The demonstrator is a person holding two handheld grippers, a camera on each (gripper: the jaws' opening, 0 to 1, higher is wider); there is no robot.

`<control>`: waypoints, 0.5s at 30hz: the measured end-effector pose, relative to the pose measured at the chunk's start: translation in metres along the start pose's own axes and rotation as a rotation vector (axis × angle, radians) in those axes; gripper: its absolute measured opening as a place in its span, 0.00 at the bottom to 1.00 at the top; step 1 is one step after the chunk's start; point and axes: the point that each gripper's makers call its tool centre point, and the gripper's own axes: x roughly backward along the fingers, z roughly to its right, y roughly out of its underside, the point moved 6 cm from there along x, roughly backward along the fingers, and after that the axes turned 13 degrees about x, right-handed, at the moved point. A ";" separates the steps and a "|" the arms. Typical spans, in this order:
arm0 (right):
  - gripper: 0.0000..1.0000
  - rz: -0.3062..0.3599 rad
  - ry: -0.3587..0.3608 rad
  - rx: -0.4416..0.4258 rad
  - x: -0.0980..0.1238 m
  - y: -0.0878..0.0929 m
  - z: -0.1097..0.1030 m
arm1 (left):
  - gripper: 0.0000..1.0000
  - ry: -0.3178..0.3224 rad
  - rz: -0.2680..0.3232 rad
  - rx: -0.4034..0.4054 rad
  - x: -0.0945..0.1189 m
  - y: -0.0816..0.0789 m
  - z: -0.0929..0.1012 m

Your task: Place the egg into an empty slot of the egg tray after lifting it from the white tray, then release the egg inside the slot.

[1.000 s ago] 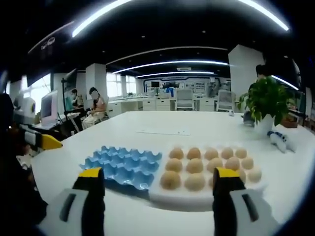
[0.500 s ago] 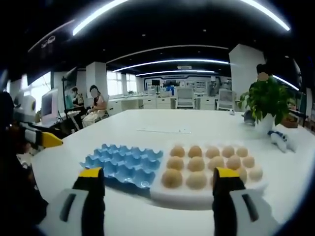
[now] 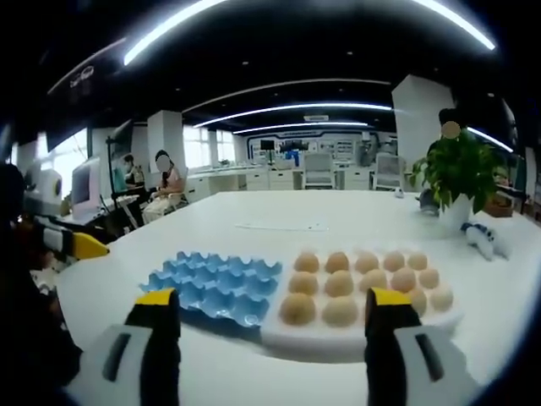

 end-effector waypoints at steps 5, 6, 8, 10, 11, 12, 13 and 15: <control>0.93 0.002 0.005 -0.003 0.000 0.001 0.001 | 0.79 0.000 0.001 -0.001 0.000 0.000 0.000; 0.93 0.001 0.004 0.000 -0.001 0.001 0.001 | 0.79 0.000 0.001 -0.001 0.000 0.000 -0.001; 0.93 0.000 0.004 0.001 -0.001 0.001 0.001 | 0.79 0.001 0.000 -0.002 0.000 0.000 -0.001; 0.93 0.000 0.004 0.000 -0.001 0.001 0.001 | 0.79 0.000 0.001 -0.003 -0.001 0.000 -0.001; 0.93 -0.003 0.004 0.002 -0.001 0.002 0.001 | 0.79 0.001 0.000 -0.003 -0.001 0.000 0.000; 0.93 -0.002 0.005 0.003 -0.001 0.002 0.001 | 0.79 0.002 -0.002 -0.002 -0.001 0.000 0.000; 0.93 -0.003 0.003 0.000 -0.001 0.002 0.001 | 0.79 0.002 -0.003 -0.002 -0.001 0.000 0.000; 0.92 -0.004 0.003 0.002 -0.001 0.002 0.000 | 0.79 0.003 -0.002 -0.002 -0.001 0.000 0.000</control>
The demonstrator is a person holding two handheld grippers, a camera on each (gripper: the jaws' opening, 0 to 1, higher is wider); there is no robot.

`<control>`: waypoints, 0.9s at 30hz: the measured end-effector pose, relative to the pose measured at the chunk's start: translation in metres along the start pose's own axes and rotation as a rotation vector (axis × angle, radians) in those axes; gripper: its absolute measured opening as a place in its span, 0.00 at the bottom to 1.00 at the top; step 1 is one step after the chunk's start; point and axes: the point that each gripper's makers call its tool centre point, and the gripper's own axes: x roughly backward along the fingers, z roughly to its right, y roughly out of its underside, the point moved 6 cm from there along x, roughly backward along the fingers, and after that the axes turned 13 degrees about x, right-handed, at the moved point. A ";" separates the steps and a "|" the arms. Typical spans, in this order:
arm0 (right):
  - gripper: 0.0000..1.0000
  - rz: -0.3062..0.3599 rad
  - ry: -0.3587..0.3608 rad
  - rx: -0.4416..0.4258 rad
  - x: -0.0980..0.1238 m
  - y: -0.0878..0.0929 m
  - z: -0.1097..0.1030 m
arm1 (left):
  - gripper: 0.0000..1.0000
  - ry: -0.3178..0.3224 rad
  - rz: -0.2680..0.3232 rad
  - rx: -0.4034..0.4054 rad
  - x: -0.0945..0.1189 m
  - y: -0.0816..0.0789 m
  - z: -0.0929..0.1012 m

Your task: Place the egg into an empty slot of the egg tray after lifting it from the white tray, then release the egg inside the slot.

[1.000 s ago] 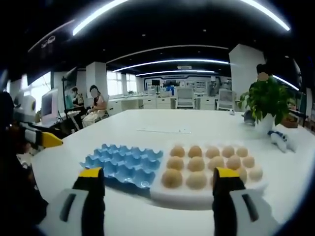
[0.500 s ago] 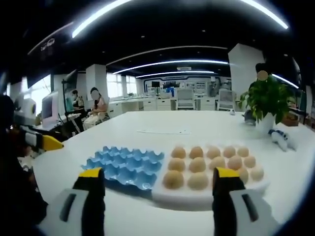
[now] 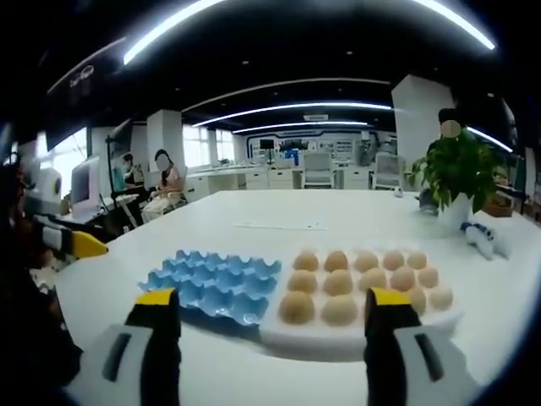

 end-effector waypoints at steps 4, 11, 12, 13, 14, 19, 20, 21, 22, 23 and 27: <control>0.92 -0.002 -0.003 0.001 0.000 0.001 0.000 | 0.78 0.001 -0.003 0.003 0.000 0.000 0.000; 0.93 -0.006 -0.016 0.013 -0.001 0.001 -0.002 | 0.79 0.000 0.001 0.000 0.001 0.000 0.001; 0.93 -0.007 -0.016 0.012 -0.001 0.001 -0.001 | 0.79 -0.001 0.002 -0.001 0.001 -0.001 0.001; 0.93 -0.007 -0.015 0.013 -0.001 0.001 -0.001 | 0.79 -0.001 0.003 -0.001 0.001 -0.001 0.001; 0.93 -0.007 -0.016 0.014 -0.001 0.002 -0.001 | 0.79 0.001 0.004 0.000 0.001 -0.001 0.002; 0.91 -0.014 -0.026 0.005 -0.002 0.005 -0.001 | 0.78 0.003 -0.003 0.000 0.001 0.000 0.002; 0.91 -0.016 -0.025 0.007 -0.003 0.005 -0.001 | 0.78 0.003 -0.003 0.000 0.001 0.000 0.002; 0.91 -0.017 -0.023 0.011 -0.003 0.005 -0.001 | 0.78 0.003 -0.003 -0.001 0.001 0.000 0.002; 0.91 -0.020 -0.025 0.014 -0.004 0.006 -0.001 | 0.78 0.003 -0.005 0.000 0.001 0.000 0.002; 0.91 -0.023 -0.029 0.016 -0.005 0.006 -0.002 | 0.78 0.003 -0.005 0.001 0.001 0.000 0.002; 0.90 -0.024 -0.035 0.017 -0.007 0.006 -0.002 | 0.79 0.000 -0.008 0.001 0.000 0.000 0.000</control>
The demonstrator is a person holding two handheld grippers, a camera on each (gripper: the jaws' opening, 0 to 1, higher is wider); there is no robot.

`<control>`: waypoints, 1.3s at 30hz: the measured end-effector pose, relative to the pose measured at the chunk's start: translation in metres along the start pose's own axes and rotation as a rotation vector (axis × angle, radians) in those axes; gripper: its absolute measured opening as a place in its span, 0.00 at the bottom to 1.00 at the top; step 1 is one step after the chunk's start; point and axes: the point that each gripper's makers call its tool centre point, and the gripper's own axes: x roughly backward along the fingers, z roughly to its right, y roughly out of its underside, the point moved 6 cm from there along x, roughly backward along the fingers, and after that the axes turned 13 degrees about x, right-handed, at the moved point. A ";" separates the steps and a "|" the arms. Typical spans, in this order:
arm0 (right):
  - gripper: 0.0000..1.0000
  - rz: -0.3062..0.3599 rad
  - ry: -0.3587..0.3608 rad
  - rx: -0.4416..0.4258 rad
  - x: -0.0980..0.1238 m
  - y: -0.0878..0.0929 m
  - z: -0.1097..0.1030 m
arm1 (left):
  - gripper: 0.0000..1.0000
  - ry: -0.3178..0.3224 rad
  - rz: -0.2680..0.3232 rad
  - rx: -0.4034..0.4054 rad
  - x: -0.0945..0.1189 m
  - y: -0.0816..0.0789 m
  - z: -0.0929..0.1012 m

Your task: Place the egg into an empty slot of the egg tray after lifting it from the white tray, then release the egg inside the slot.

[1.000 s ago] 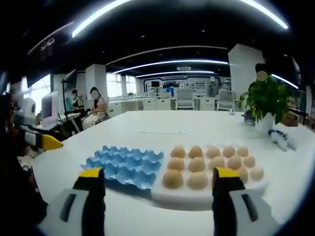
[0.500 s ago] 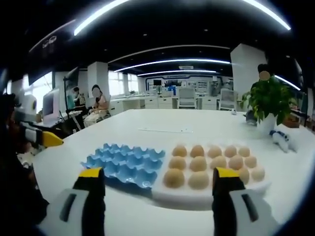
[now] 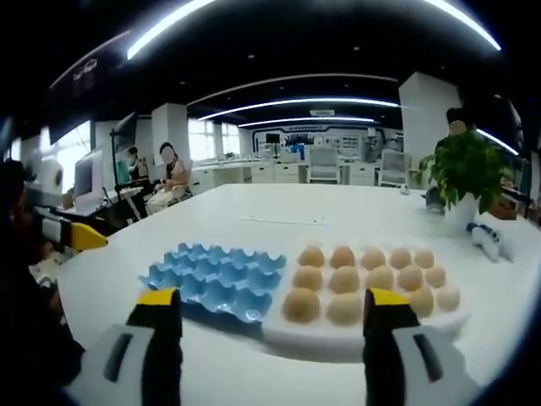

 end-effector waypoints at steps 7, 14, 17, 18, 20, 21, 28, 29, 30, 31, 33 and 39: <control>0.70 -0.023 -0.013 -0.023 -0.007 0.002 0.001 | 0.78 0.002 -0.004 0.001 -0.001 0.000 0.000; 0.43 -0.066 0.038 0.000 -0.022 0.003 0.012 | 0.78 -0.001 -0.008 0.005 -0.002 0.002 -0.002; 0.32 -0.108 0.037 0.034 -0.031 0.006 0.016 | 0.77 -0.003 -0.011 0.011 -0.001 0.003 -0.004; 0.27 -0.107 0.038 0.037 -0.035 0.006 0.017 | 0.77 -0.002 -0.010 0.011 -0.001 0.003 -0.004; 0.26 -0.141 0.033 0.079 -0.042 0.009 0.019 | 0.77 -0.004 -0.009 0.012 -0.001 0.003 -0.005; 0.27 -0.144 0.036 0.084 -0.044 0.009 0.020 | 0.77 -0.004 -0.008 0.012 -0.001 0.003 -0.005; 0.26 -0.213 -0.008 0.142 -0.059 0.021 0.025 | 0.77 -0.003 -0.012 0.008 -0.002 0.005 -0.011; 0.26 -0.223 -0.016 0.144 -0.061 0.023 0.026 | 0.76 -0.004 -0.017 0.004 -0.002 0.006 -0.012; 0.26 -0.228 -0.016 0.150 -0.063 0.024 0.027 | 0.77 -0.005 -0.022 0.000 -0.002 0.007 -0.013; 0.27 -0.259 -0.036 0.175 -0.066 0.028 0.027 | 0.77 -0.033 -0.044 -0.045 -0.003 0.010 -0.017; 0.27 -0.274 -0.056 0.178 -0.070 0.030 0.024 | 0.77 -0.037 -0.039 -0.067 -0.003 0.008 -0.018; 0.27 -0.344 -0.094 0.233 -0.076 0.034 0.019 | 0.73 -0.030 -0.048 -0.058 -0.005 0.008 -0.019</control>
